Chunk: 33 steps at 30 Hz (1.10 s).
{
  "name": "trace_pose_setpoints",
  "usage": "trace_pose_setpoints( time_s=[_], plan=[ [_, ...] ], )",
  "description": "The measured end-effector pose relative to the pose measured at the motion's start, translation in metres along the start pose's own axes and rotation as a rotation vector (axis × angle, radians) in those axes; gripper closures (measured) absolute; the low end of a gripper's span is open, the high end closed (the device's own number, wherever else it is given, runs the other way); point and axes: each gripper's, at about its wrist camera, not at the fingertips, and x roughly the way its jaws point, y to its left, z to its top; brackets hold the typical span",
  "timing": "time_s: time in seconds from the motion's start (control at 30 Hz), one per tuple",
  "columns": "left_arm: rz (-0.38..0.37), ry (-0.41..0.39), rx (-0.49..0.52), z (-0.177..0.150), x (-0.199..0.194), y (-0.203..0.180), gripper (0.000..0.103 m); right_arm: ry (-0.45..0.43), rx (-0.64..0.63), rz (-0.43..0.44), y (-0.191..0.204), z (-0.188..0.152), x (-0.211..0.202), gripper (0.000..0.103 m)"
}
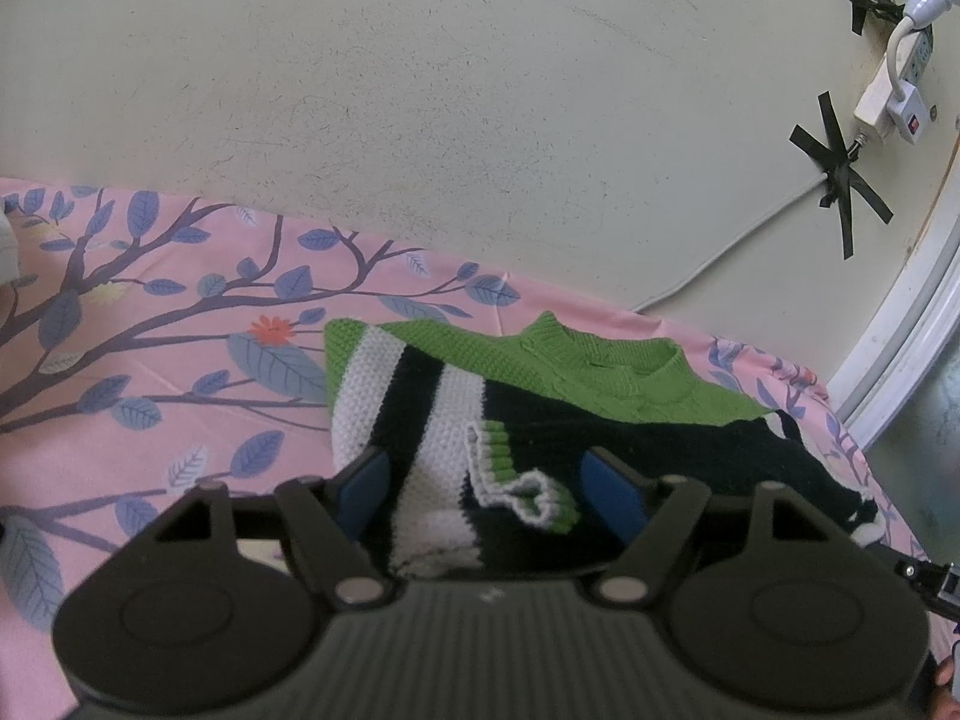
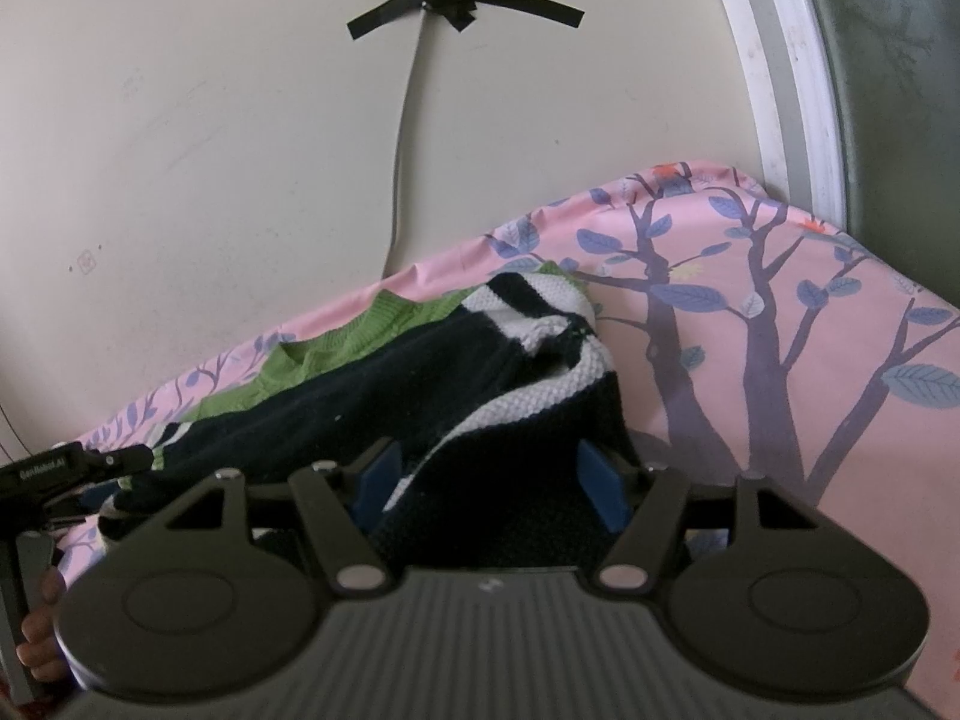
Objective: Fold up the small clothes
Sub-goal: 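Hold both sleeves pressed on the sweater body with both tools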
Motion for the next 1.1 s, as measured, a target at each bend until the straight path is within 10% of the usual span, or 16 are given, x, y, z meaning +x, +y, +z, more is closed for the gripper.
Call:
trace_pose_setpoints(
  time_s=[1.1],
  plan=[
    [-0.004,0.002,0.001,-0.0002,0.0004,-0.0003,0.029,0.008,-0.024,-0.004,0.0029,-0.0009,0.0028,0.039]
  ],
)
